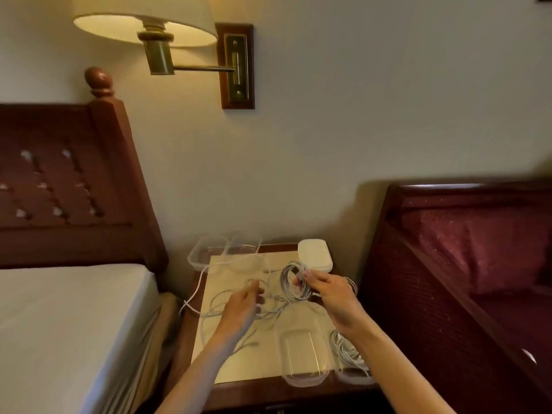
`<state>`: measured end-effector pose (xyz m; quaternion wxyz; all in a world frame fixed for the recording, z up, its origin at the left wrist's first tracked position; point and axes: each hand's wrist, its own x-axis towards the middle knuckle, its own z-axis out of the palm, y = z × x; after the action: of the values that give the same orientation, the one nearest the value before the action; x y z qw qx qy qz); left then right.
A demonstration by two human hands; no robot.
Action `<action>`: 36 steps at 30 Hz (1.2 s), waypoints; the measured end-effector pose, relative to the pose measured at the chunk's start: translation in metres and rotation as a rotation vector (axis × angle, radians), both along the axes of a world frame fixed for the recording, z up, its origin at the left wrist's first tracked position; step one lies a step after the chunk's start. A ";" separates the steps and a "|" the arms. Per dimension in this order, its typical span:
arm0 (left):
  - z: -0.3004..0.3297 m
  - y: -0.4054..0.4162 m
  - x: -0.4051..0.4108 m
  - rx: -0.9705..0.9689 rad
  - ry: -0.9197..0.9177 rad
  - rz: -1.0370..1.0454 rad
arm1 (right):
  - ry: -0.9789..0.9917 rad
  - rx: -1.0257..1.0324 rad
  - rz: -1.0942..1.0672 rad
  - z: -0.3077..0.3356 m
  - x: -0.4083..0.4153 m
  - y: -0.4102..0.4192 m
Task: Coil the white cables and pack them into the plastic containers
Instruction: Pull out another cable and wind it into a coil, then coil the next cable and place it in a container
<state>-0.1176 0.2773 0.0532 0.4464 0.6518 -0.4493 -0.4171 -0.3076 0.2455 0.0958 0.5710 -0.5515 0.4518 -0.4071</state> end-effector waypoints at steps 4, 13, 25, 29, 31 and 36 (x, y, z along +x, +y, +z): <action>-0.106 0.030 0.018 -0.065 -0.495 -0.001 | 0.415 -0.316 -0.092 -0.072 -0.007 0.015; -0.185 0.059 0.027 -0.071 -0.771 -0.309 | 1.101 -0.870 -0.032 -0.155 0.002 0.020; -0.183 0.060 0.024 -0.043 -0.836 -0.288 | 1.308 -0.945 0.117 -0.162 0.003 0.013; -0.184 0.061 0.025 -0.039 -0.833 -0.296 | 1.416 -0.803 0.194 -0.164 0.010 0.006; -0.186 0.061 0.025 -0.027 -0.833 -0.306 | 1.432 -0.702 0.257 -0.158 0.013 0.004; -0.185 0.061 0.026 -0.037 -0.824 -0.306 | 1.397 -0.628 0.348 -0.148 0.016 0.002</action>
<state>-0.0920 0.3382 -0.1317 0.1746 0.6815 -0.6886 -0.1758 -0.2917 0.2471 -0.0521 0.0276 -0.8781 0.4772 0.0210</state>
